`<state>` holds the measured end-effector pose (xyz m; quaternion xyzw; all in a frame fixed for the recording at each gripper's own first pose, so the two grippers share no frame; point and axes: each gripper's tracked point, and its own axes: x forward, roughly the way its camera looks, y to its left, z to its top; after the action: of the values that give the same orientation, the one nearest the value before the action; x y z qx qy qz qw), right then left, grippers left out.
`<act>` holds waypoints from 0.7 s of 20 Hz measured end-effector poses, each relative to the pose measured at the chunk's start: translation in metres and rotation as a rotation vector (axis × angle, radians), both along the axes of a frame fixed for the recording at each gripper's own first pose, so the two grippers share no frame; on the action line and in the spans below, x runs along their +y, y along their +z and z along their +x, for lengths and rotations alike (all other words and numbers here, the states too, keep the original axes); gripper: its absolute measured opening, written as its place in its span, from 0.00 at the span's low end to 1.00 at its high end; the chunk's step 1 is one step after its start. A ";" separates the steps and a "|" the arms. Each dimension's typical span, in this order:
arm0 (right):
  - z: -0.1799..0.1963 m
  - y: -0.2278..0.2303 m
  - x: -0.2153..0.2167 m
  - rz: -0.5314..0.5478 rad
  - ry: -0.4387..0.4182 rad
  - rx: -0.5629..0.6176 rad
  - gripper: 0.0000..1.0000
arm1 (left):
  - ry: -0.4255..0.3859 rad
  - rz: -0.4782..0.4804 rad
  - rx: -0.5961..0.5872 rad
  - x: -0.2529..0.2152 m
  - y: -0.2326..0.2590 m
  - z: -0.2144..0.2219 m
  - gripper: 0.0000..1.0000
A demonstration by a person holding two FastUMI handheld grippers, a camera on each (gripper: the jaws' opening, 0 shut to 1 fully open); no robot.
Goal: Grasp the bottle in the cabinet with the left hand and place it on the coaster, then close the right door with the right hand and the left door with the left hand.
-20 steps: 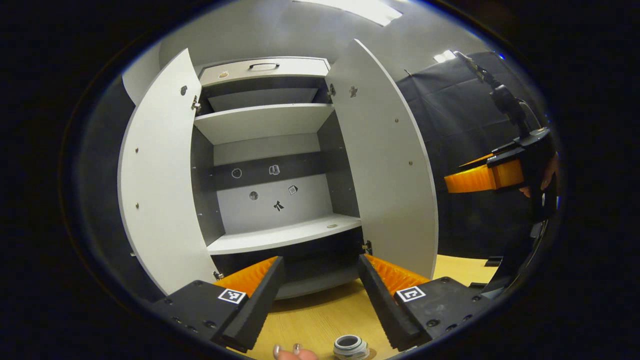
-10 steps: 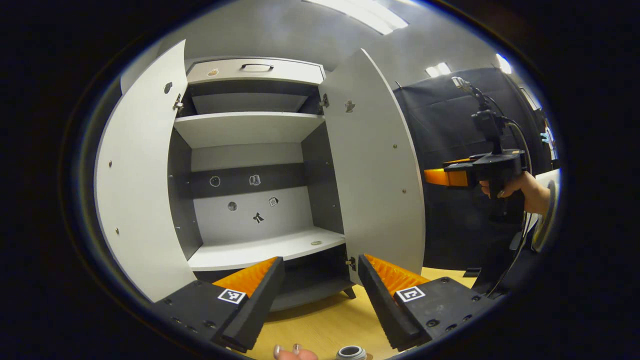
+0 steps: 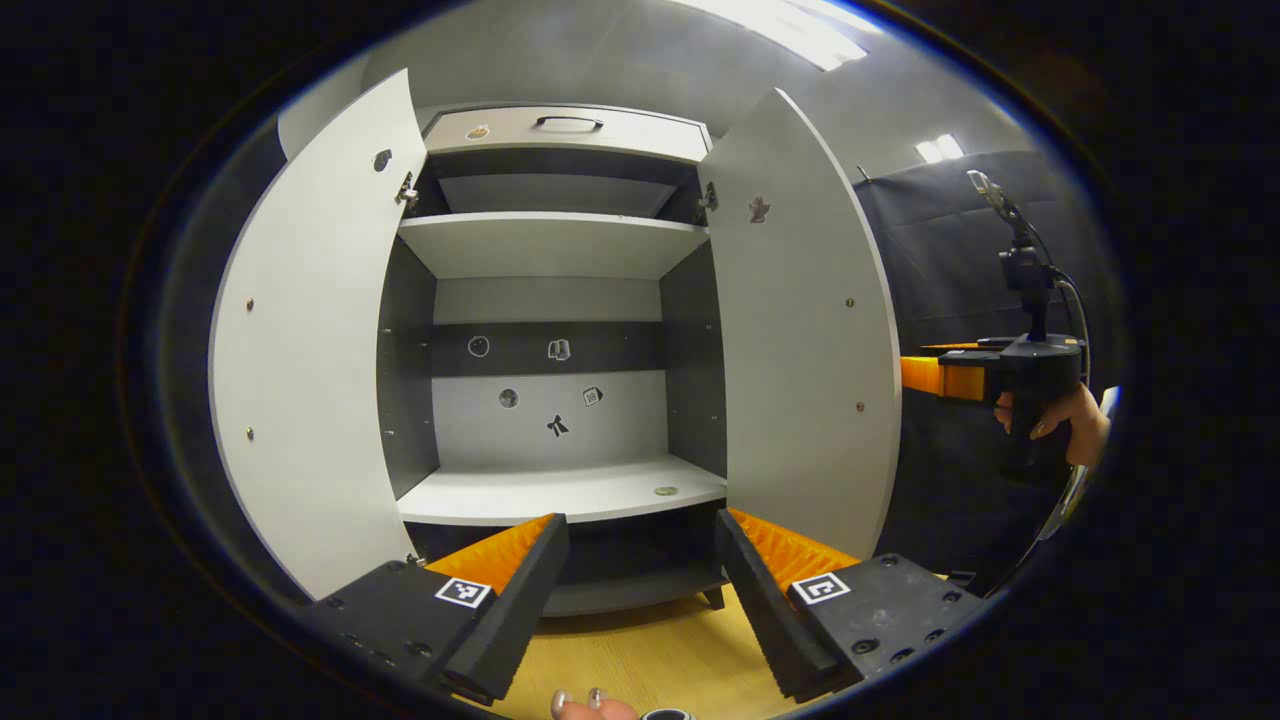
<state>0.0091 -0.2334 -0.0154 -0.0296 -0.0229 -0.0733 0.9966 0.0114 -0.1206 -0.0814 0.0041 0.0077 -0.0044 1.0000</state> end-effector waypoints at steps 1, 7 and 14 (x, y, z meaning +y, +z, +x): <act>0.000 0.000 0.002 0.010 0.007 0.000 0.95 | 0.016 -0.001 0.015 0.003 -0.004 0.000 0.94; 0.000 -0.004 0.053 0.085 0.102 0.017 0.95 | 0.030 0.025 0.019 0.026 0.005 -0.009 0.93; 0.032 -0.008 0.148 0.110 0.197 -0.002 0.95 | 0.102 0.018 0.025 0.091 0.008 -0.046 0.93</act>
<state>0.0407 -0.0854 -0.0238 0.0277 -0.0229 0.0240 0.9991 -0.0346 -0.0296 -0.0737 0.0128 0.0205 0.0468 0.9986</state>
